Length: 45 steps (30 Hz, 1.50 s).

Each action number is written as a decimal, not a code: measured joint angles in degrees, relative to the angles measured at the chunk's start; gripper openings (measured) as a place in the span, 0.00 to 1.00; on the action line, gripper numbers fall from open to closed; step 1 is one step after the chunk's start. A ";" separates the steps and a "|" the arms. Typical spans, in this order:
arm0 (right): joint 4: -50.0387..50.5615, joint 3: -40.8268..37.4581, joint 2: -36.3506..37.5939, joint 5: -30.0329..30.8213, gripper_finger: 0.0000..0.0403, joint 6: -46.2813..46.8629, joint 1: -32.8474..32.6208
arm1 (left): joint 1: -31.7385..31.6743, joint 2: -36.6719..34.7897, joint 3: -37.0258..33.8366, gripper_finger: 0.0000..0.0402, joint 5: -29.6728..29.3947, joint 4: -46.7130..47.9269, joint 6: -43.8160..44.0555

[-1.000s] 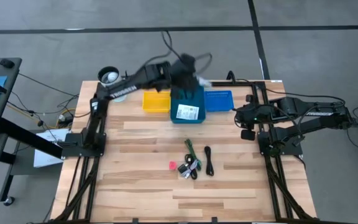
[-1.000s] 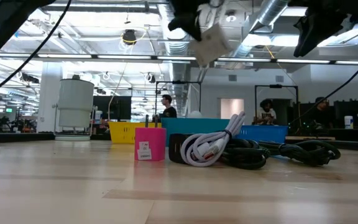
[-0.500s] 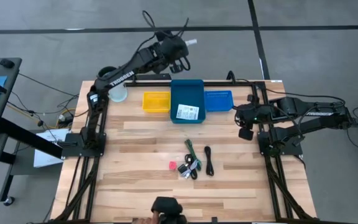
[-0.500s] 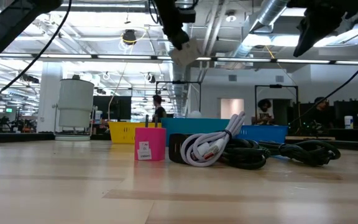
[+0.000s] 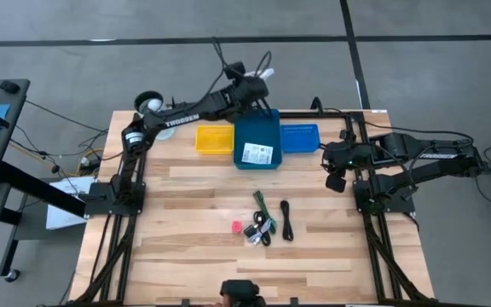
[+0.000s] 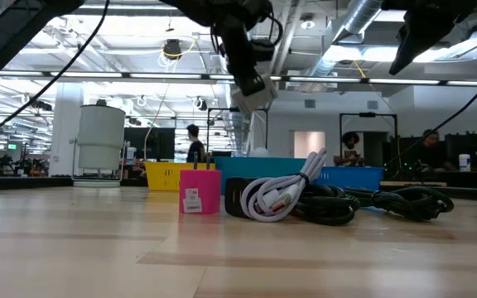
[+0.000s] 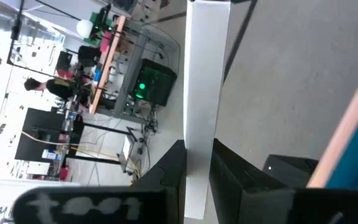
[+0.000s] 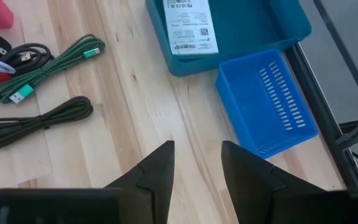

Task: Pick and place items into bin
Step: Put the white card reader box into the large blue bin

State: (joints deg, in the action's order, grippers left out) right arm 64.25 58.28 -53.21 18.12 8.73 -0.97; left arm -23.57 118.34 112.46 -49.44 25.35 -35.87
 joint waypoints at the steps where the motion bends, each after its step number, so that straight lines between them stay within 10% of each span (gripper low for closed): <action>1: -0.09 0.00 0.00 0.01 0.32 0.00 0.00 | 0.22 0.02 -1.43 0.08 -0.54 -2.05 -0.59; 18: -0.18 0.00 0.00 -0.05 0.32 3.34 0.00 | 1.66 0.00 -14.35 0.08 -1.21 -17.30 -8.25; 45: -0.50 0.00 0.00 -0.03 0.32 6.95 -0.01 | 3.86 0.00 -14.38 0.08 -0.38 -16.27 -8.51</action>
State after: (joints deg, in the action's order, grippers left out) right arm 63.75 58.28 -53.21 18.09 15.68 -0.98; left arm -19.71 118.34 98.08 -49.82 9.08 -44.38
